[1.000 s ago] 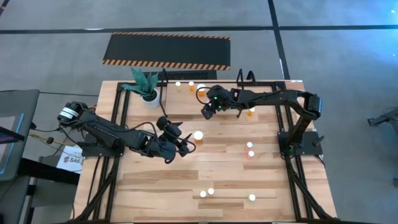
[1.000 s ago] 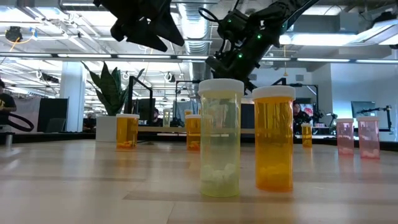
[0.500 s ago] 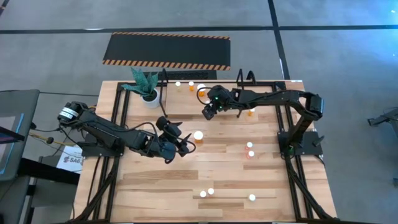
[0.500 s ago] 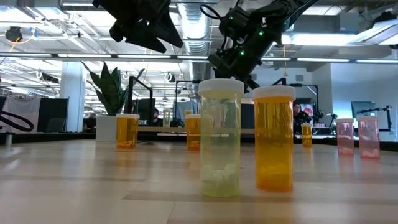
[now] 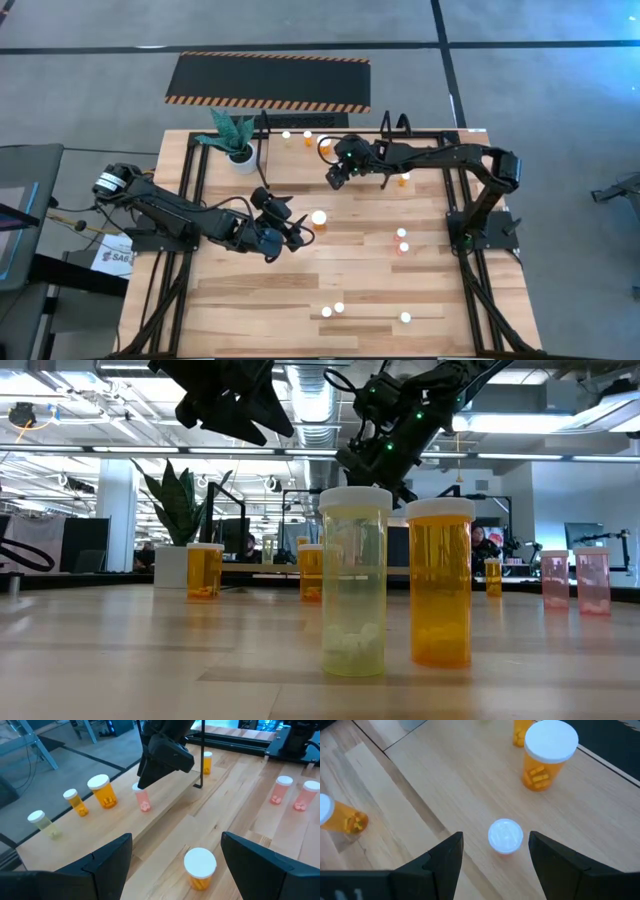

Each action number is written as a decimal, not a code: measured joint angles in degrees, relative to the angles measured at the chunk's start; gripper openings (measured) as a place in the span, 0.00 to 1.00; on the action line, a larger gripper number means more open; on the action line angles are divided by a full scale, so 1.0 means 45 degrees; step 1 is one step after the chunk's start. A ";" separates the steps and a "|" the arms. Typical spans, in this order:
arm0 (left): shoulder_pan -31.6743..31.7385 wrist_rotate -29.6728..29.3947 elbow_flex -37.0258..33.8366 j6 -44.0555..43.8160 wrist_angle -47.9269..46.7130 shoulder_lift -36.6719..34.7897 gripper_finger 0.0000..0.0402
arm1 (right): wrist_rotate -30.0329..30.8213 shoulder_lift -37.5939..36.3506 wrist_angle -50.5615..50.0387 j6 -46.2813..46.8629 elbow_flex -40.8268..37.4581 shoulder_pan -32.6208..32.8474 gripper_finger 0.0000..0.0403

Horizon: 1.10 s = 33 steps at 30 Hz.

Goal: Pick and place medicine bottles onto shelf by color
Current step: Put the bottom left pink pill bottle on the shelf

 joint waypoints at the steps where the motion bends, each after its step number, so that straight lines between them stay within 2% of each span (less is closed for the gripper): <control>1: 0.0000 0.0000 0.0000 -0.0041 0.0000 0.0000 0.73 | 0.0001 0.0003 0.0010 -0.0003 0.0000 0.0005 0.62; 10: 0.0000 0.0015 -0.0005 -0.0291 0.0000 0.0000 0.73 | 0.0504 0.0003 0.0511 0.0000 0.0000 0.0055 0.62; 14: 0.0000 0.0019 -0.0010 -0.0310 0.0000 0.0000 0.73 | 0.1591 0.0008 0.0518 -0.0001 0.0000 0.0231 0.62; 33: -0.0005 0.0272 -0.0010 -0.0383 0.0083 0.0000 0.73 | 0.1919 0.0212 0.1296 0.0337 -0.0476 0.0437 0.62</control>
